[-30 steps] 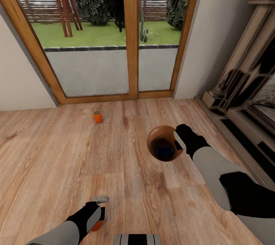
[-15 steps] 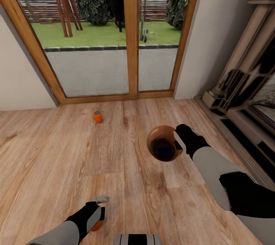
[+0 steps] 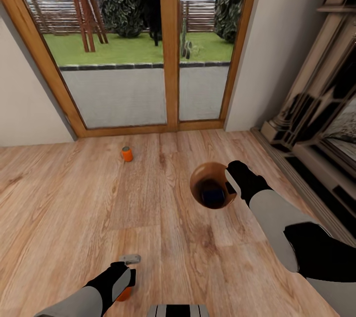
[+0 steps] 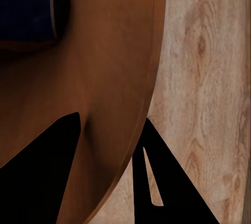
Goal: Put the three can of soda from the living room inside the tash can in the kitchen.
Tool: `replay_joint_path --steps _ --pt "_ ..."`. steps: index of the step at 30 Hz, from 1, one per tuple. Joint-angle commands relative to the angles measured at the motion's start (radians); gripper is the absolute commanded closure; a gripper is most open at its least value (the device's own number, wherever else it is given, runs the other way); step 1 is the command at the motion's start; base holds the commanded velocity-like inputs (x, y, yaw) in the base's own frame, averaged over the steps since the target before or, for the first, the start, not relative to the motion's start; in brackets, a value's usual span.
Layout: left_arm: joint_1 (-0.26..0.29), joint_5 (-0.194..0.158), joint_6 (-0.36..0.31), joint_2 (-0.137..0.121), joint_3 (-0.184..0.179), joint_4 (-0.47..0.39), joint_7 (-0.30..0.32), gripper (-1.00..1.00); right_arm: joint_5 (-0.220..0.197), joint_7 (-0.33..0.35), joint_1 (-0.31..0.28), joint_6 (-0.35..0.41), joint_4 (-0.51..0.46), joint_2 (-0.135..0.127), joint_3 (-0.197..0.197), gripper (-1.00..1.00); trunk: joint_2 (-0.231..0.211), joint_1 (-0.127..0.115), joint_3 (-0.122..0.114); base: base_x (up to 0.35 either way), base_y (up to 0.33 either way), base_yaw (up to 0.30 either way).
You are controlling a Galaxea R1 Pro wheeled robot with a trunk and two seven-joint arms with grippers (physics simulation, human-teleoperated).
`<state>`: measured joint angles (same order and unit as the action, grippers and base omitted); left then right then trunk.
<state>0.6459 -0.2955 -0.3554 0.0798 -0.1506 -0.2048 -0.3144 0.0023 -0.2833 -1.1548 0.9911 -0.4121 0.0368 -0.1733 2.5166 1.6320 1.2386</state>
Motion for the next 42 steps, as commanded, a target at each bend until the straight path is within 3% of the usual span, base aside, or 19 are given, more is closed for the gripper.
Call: replay_joint_path --steps 1,42 --pt "0.000 -0.001 0.000 0.000 0.000 0.000 0.000 1.00 0.002 -0.001 0.000 0.000 -0.001 0.000 0.000 1.00 0.000 0.000 -0.004 0.000 0.000 0.000" --pt "0.000 -0.001 0.002 0.000 0.000 -0.007 0.000 1.00 -0.007 0.016 0.019 -0.008 0.011 0.000 0.002 1.00 -0.010 -0.019 -0.163 0.000 0.000 0.000"
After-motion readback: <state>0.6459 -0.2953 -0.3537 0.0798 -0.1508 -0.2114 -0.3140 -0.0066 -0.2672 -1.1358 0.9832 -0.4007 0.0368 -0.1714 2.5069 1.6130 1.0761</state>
